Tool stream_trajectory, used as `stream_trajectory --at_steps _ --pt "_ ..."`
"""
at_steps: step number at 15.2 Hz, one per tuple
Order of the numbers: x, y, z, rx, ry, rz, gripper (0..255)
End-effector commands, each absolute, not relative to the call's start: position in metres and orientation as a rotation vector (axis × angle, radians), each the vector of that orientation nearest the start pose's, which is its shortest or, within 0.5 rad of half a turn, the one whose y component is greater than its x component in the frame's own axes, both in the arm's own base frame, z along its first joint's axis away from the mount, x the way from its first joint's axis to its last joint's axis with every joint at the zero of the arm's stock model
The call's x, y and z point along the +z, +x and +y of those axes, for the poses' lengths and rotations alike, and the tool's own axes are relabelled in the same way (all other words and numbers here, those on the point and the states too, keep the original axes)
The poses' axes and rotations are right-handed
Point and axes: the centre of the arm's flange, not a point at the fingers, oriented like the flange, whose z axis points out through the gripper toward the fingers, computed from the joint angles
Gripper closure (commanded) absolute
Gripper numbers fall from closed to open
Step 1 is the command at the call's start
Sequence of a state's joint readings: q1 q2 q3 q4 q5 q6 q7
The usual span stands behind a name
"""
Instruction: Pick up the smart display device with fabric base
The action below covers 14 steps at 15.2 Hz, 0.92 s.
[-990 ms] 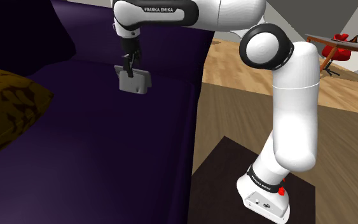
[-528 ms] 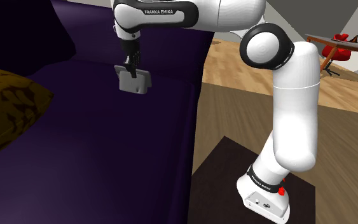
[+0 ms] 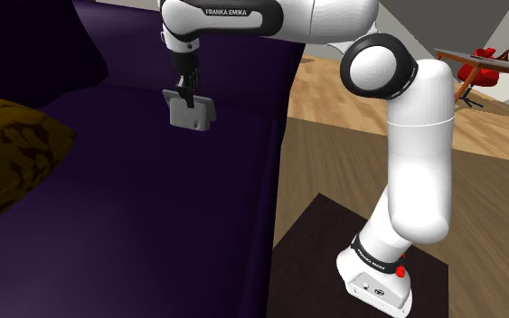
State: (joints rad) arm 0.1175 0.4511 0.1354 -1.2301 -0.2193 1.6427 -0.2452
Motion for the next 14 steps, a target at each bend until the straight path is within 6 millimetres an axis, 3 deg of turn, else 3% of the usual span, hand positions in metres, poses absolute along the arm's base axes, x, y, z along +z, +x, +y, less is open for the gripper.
stream_trajectory --at_steps 1,12,14 --pt "0.524 0.674 0.131 0.056 -3.196 -0.825 255" --pt "0.582 0.674 0.131 0.056 -3.196 -0.825 255" --pt "0.583 0.674 0.131 0.056 -3.196 -0.825 255"
